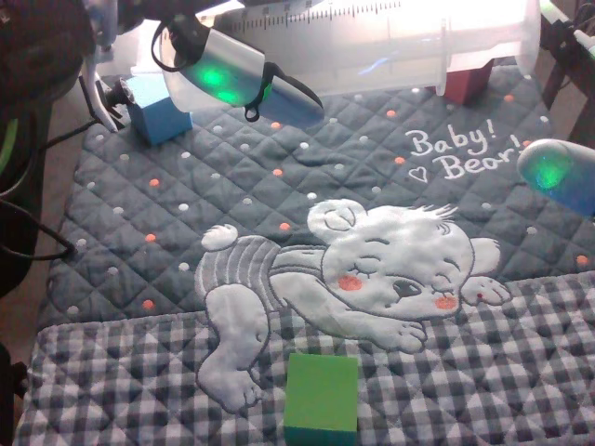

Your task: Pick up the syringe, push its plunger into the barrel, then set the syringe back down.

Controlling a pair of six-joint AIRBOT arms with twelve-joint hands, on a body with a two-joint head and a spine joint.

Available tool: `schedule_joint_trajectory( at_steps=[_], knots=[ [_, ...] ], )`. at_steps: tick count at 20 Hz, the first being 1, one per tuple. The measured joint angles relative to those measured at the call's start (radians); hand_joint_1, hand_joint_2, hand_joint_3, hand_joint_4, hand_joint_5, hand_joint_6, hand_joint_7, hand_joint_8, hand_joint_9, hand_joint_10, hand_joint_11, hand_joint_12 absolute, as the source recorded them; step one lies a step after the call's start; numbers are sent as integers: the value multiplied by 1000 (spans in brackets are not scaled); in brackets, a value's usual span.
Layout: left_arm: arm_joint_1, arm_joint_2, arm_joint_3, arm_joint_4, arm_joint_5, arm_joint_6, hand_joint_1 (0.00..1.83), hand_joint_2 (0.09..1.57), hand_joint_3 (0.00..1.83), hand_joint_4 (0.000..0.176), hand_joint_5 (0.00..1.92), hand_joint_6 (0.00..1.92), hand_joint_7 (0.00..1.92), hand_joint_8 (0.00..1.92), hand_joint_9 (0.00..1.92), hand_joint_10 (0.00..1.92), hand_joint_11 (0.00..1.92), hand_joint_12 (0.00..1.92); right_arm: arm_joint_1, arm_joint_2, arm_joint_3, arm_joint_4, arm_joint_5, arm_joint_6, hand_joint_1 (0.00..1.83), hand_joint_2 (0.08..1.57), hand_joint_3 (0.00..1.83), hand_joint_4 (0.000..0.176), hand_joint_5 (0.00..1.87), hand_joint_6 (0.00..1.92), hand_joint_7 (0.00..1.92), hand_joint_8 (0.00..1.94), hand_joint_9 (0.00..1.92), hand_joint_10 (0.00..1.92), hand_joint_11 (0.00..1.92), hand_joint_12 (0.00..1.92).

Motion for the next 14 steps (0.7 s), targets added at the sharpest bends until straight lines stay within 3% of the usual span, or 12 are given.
schedule_joint_trajectory(
  at_steps=[13,14],
  knots=[
    [-16,-24,4,12,4,1,1620,1191,0,0,1326,1921,1577,1921,1671,1921,1695,1921,11,-11,2,-27,-8,4,18,840,0,0,0,0,0,0,0,0,0,0],
    [-16,-29,6,12,5,0,1593,1205,0,0,1394,1921,1597,1921,1679,1921,1717,1921,16,-14,2,-30,-14,4,47,820,0,0,0,0,0,0,0,0,0,0]
  ],
)
